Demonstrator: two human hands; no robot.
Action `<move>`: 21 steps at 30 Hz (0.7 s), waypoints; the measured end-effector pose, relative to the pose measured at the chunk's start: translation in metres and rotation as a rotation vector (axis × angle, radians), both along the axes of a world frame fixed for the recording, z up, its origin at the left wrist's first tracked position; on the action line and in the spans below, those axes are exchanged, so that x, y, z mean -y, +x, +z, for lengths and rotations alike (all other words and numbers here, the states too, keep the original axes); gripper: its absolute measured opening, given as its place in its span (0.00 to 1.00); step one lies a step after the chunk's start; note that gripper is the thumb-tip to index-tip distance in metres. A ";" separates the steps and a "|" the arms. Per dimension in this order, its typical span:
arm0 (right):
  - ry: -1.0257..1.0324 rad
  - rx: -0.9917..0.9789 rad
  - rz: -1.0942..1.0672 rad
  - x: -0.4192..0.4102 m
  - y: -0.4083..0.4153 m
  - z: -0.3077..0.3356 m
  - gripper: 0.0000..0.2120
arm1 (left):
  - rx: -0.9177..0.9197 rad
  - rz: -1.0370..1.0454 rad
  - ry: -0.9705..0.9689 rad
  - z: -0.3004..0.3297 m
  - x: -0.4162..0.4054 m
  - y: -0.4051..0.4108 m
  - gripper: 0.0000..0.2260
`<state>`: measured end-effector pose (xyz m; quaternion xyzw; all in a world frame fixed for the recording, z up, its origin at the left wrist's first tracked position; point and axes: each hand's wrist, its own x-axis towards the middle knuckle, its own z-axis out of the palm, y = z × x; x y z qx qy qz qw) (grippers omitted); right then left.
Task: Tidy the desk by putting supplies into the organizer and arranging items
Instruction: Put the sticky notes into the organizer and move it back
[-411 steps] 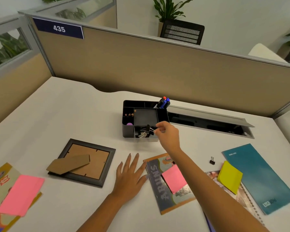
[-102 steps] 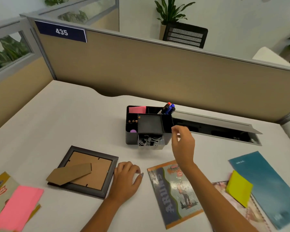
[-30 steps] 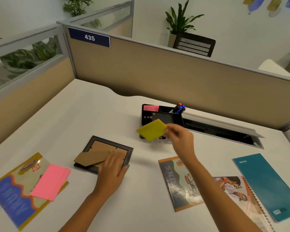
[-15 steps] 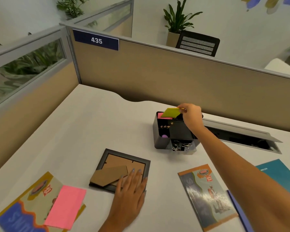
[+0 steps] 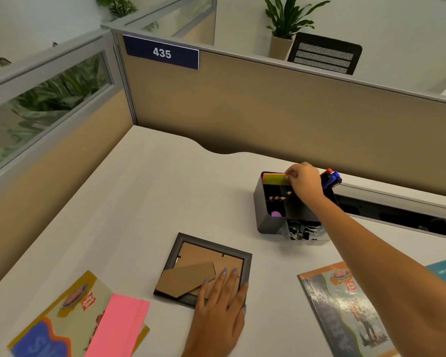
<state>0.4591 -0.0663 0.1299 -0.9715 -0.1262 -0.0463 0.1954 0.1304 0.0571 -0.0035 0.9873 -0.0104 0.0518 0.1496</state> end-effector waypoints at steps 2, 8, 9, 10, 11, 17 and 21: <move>0.005 0.026 -0.025 0.000 -0.003 -0.002 0.07 | 0.000 0.003 -0.005 0.000 0.000 0.000 0.21; -0.052 0.109 -0.096 0.002 -0.013 -0.001 0.09 | 0.007 -0.002 -0.022 0.003 0.000 -0.001 0.21; -0.029 0.126 -0.105 0.003 -0.015 0.000 0.10 | 0.005 -0.002 -0.021 0.003 0.000 -0.001 0.21; 0.016 0.151 -0.115 0.004 -0.018 0.001 0.10 | -0.001 -0.004 -0.024 0.004 0.000 -0.002 0.22; 0.071 0.181 -0.124 0.006 -0.023 0.003 0.11 | -0.008 -0.006 -0.028 0.005 0.000 -0.002 0.22; 0.352 0.392 -0.135 0.017 -0.080 0.003 0.10 | 0.002 -0.023 -0.013 0.010 0.000 -0.003 0.20; 0.413 0.396 -0.069 0.018 -0.142 -0.016 0.08 | 0.115 0.067 -0.082 0.026 -0.010 -0.013 0.18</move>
